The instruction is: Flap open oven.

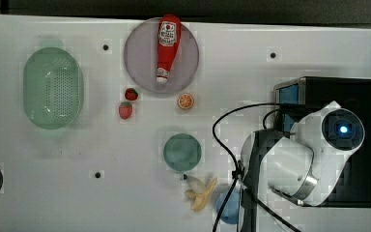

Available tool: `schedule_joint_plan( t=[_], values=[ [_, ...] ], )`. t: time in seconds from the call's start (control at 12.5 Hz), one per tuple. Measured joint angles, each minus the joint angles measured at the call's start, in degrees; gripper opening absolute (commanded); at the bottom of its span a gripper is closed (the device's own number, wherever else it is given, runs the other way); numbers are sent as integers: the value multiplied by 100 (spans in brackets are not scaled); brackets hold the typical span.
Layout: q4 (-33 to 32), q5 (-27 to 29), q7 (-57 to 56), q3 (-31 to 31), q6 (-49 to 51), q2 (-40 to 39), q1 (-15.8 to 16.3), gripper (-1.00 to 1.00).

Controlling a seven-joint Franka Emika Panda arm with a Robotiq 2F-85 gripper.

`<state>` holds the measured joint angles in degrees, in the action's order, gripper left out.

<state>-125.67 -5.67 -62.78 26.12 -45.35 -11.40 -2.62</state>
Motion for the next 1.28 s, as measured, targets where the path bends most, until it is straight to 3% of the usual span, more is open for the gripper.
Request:
schedule_joint_plan(
  t=[0.4, 1.04, 1.28],
  values=[
    [0, -384, 50, -145, 25, -3, 6, -65],
    [-302, -2600, 2417, -891, 3, -108, 442, -65],
    [-291, -3087, 3279, -1099, 31, -481, 714, -65]
  ],
)
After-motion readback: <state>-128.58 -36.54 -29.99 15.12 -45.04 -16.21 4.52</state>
